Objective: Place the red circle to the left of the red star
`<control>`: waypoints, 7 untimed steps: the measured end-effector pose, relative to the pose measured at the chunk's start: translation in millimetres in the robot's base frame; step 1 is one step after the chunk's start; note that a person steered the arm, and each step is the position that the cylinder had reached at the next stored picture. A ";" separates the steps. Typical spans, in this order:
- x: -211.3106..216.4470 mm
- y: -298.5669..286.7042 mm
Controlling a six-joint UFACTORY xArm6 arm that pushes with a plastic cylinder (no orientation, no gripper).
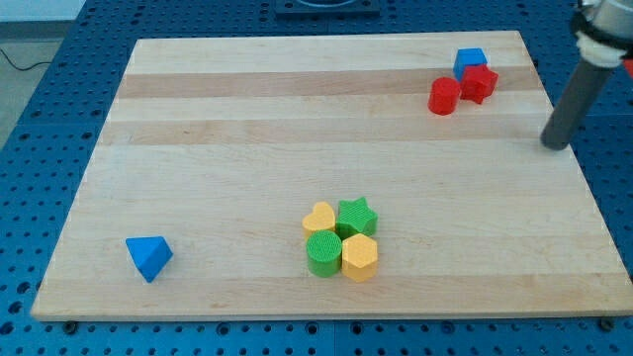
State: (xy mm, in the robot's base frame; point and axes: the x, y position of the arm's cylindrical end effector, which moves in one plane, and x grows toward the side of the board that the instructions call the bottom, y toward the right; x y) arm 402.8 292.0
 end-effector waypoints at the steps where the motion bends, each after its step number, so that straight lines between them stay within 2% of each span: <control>1: -44.4 2.4; 2: -59.7 -28.5; 3: -56.9 -76.7; 4: -45.3 -159.7; 5: -29.7 -189.0; 6: -10.2 -115.3; 7: -48.6 -32.0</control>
